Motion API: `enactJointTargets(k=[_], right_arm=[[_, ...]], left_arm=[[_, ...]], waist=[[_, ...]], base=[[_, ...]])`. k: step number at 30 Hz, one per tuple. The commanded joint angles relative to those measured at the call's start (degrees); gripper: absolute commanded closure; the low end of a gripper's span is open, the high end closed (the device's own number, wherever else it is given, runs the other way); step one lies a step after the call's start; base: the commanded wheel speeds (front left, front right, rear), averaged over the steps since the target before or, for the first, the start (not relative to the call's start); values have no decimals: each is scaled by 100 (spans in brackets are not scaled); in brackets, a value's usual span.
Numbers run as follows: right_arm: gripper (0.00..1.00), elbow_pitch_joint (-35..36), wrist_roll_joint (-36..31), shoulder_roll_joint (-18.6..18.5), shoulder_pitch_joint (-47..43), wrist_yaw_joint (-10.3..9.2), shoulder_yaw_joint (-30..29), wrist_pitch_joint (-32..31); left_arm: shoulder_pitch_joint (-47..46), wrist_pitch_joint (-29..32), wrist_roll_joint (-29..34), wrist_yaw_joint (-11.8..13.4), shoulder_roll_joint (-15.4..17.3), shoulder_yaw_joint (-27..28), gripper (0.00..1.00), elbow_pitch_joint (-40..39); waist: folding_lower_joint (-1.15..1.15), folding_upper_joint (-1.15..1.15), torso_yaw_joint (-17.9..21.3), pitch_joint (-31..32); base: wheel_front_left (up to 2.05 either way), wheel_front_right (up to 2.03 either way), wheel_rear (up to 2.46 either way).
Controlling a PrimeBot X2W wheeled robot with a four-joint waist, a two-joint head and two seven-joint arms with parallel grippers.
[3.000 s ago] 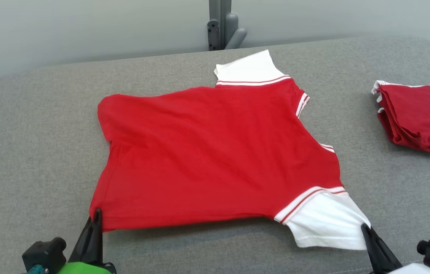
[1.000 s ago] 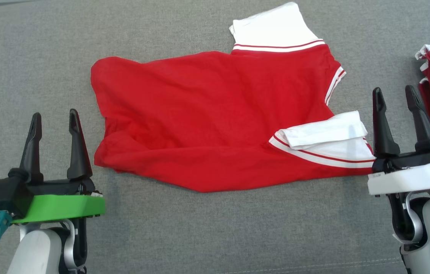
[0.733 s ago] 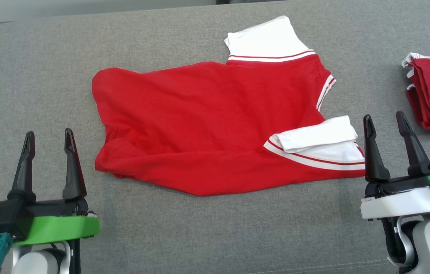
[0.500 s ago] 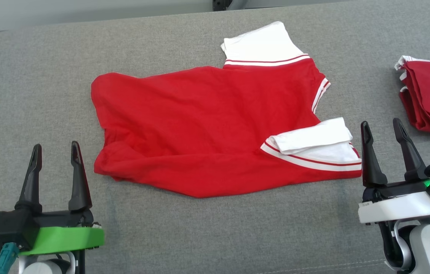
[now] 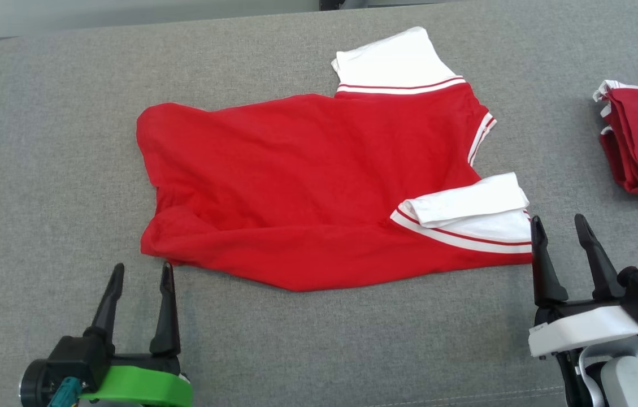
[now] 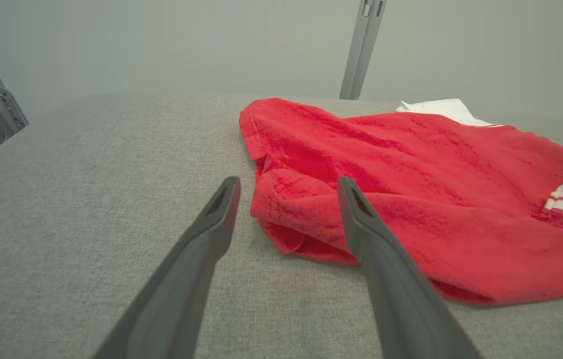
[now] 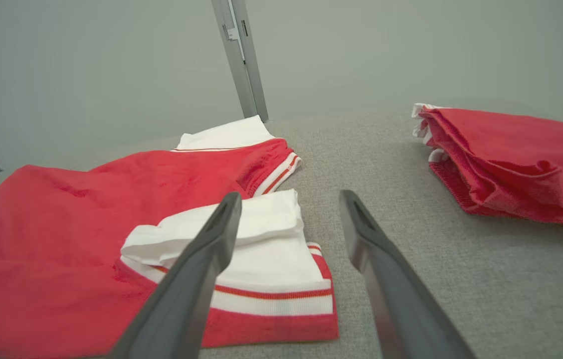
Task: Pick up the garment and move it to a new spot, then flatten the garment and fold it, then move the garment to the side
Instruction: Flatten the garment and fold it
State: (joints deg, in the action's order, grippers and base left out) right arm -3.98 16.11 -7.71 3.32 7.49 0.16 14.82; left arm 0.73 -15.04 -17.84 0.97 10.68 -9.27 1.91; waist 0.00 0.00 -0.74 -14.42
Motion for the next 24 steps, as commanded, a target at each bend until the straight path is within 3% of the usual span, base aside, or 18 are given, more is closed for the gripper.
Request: enactJointTargets(k=[1, 9, 21, 22, 24], right_arm=[[0, -65, 22, 16, -63, 0, -8, 29], [0, -881, 204, 67, 225, 0, 88, 31], [0, -1755, 419, 26, 809, -1, 320, 19], [0, -1801, 462, 36, 830, -1, 351, 20], [0, -1915, 534, 30, 852, -1, 439, 13]], left_arm=[[71, -16, -66, -40, -45, -20, 0, 74], [-381, -17, -328, -408, -245, -158, 0, 962], [-1187, -5, -785, -749, -242, -119, 0, 1936], [-1226, -4, -821, -757, -225, -115, 5, 1970], [-1282, -4, -864, -790, -191, -117, 77, 2000]], waist=[[0, 0, -10, -63], [0, 0, -17, -482], [0, 0, 44, -820], [0, 0, 44, -831], [0, 0, 48, -843]], base=[[0, 0, 0], [0, 0, 0], [0, 0, 0], [0, 0, 0], [0, 0, 0]])
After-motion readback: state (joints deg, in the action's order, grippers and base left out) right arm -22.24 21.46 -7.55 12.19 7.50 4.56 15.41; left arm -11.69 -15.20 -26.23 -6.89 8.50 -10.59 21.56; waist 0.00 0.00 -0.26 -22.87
